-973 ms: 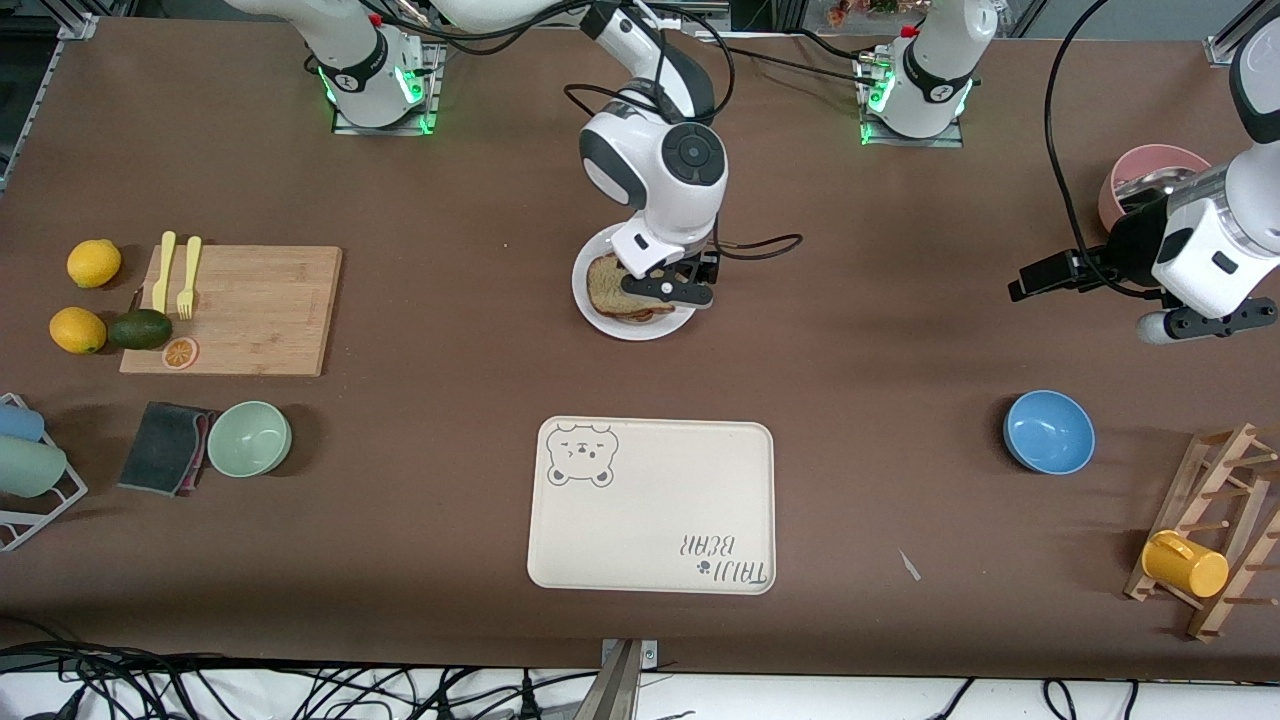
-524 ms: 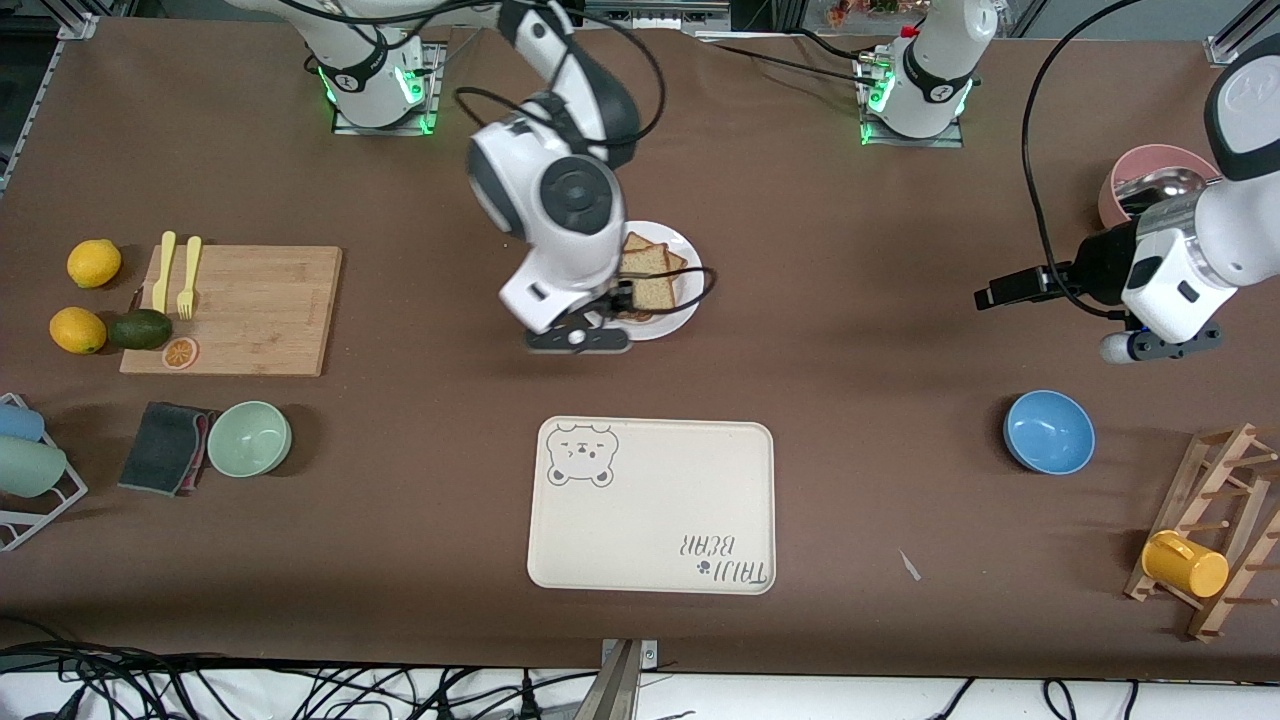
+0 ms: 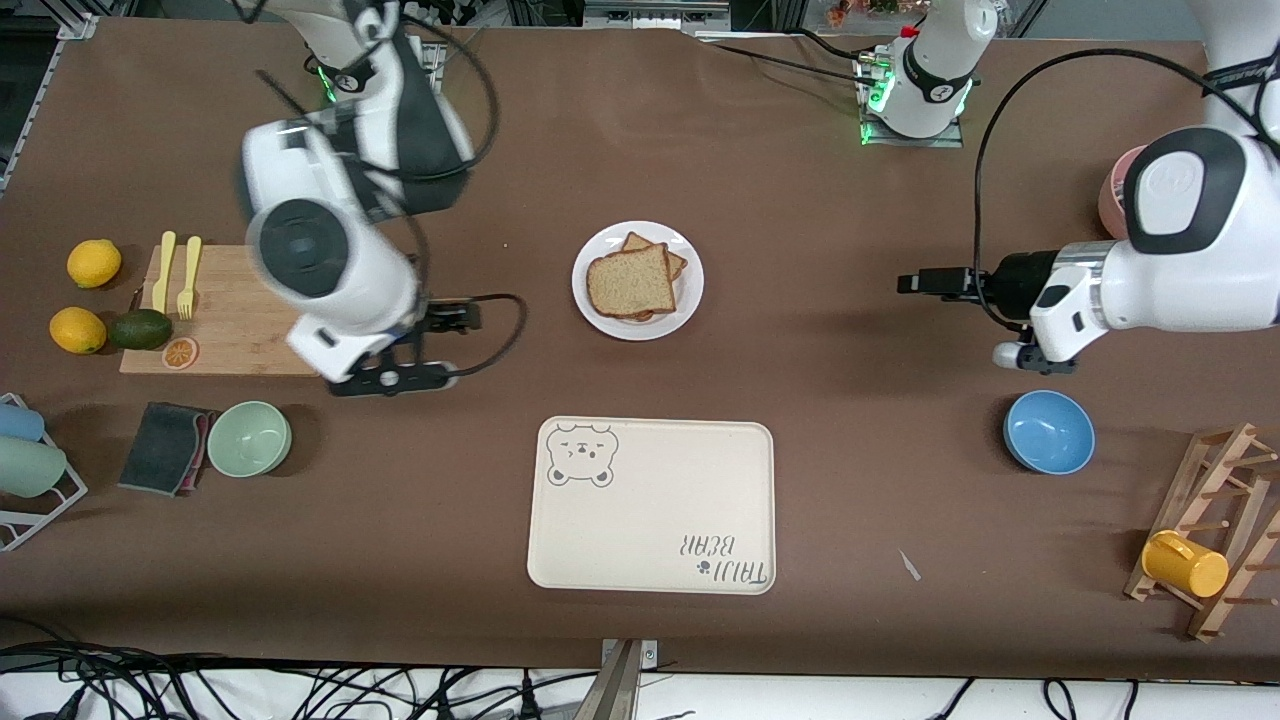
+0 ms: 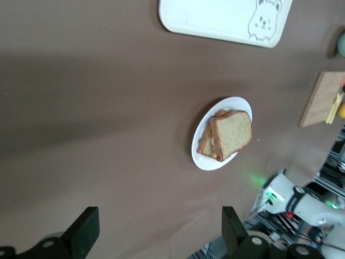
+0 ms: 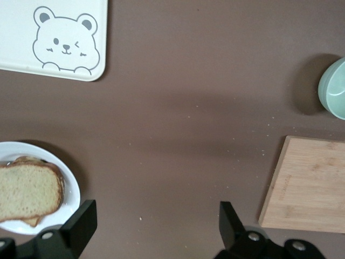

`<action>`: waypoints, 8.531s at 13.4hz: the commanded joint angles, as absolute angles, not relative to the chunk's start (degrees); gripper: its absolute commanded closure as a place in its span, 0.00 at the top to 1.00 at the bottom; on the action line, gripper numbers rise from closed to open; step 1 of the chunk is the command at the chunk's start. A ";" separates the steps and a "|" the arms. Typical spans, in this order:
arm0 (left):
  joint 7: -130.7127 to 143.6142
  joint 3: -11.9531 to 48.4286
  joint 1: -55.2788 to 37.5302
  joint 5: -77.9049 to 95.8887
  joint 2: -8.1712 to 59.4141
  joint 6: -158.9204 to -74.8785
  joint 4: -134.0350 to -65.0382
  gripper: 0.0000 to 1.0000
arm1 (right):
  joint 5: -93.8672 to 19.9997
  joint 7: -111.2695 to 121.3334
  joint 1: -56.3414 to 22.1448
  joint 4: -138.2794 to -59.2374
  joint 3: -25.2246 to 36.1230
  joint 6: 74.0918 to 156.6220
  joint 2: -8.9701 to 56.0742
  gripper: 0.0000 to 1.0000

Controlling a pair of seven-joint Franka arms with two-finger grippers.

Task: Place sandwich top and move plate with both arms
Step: 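Retract the right gripper while the left gripper reaches the plate rim, then close the left gripper on the rim of the white plate, then slide the white plate with the left gripper onto the bear tray, then open the left gripper to release the plate rim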

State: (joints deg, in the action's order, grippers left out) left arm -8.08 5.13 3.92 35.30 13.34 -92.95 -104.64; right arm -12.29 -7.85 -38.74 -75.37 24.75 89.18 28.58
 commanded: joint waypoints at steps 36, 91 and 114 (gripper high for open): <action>-68.03 25.75 -4.92 101.69 33.93 -137.29 -127.18 0.78 | -0.53 -0.97 0.97 -92.99 1.14 92.29 0.53 1.00; -36.75 12.24 -7.72 89.03 54.48 -137.29 -78.51 0.00 | -0.61 -1.23 0.97 -92.99 1.14 90.70 0.44 1.00; -35.16 7.12 -10.72 85.17 58.28 -138.34 -74.35 0.47 | -0.62 -1.23 0.97 -92.99 1.14 90.70 0.44 1.00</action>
